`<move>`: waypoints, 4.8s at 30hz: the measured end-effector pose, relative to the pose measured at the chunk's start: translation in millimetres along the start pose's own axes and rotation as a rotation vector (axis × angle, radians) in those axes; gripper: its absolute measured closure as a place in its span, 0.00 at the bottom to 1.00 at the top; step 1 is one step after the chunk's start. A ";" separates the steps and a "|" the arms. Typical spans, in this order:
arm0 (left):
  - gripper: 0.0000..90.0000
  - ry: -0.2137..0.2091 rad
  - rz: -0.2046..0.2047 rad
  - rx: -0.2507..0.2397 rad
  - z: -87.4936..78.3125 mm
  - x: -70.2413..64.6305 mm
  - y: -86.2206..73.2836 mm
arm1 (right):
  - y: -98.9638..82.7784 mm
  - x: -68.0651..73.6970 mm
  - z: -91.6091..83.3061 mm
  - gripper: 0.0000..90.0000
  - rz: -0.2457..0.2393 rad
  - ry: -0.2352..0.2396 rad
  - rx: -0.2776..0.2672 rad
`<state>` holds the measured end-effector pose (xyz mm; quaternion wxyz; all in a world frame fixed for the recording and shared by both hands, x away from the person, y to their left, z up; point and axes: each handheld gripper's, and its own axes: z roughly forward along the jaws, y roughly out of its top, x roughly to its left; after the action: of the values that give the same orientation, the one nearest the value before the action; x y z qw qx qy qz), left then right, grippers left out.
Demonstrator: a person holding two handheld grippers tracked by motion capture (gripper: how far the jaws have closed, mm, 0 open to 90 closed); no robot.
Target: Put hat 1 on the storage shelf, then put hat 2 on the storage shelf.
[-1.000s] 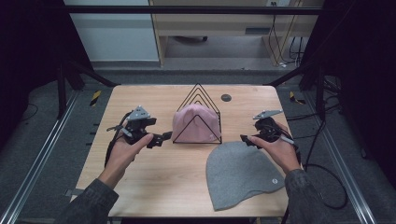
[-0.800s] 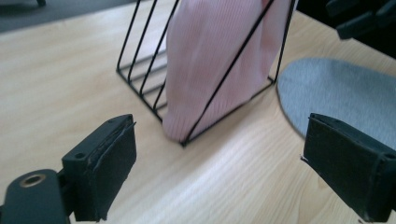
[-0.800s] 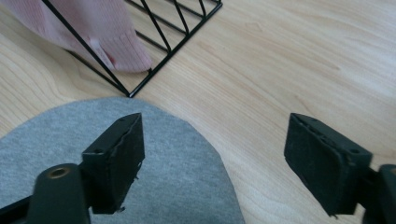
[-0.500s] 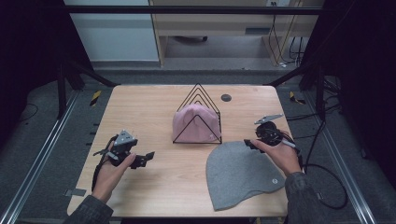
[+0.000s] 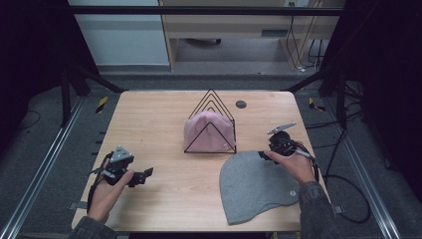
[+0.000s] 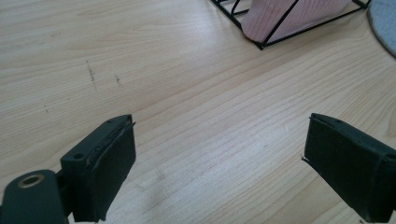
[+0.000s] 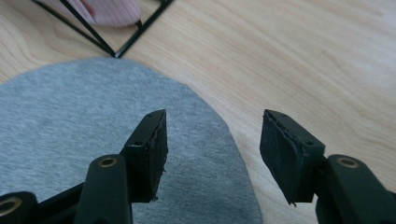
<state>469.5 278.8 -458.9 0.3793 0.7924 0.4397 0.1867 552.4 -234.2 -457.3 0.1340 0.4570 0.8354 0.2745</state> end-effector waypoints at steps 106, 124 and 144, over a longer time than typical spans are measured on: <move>0.10 -0.037 0.050 0.046 12.1 -7.9 4.5 | 39.3 89.6 -155.7 0.96 -0.323 0.201 -0.452; 0.09 -0.174 0.172 -0.057 3.5 -59.7 63.6 | 67.9 102.0 -185.8 0.96 -0.370 0.199 -0.501; 0.10 -0.263 0.202 -0.135 -5.0 -62.8 132.3 | 120.3 114.2 -206.8 0.96 -0.381 0.194 -0.559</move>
<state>505.7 185.3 -352.0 0.4652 0.8228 0.2911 0.1476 474.8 -156.2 -216.1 0.2229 0.2105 0.8069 0.5048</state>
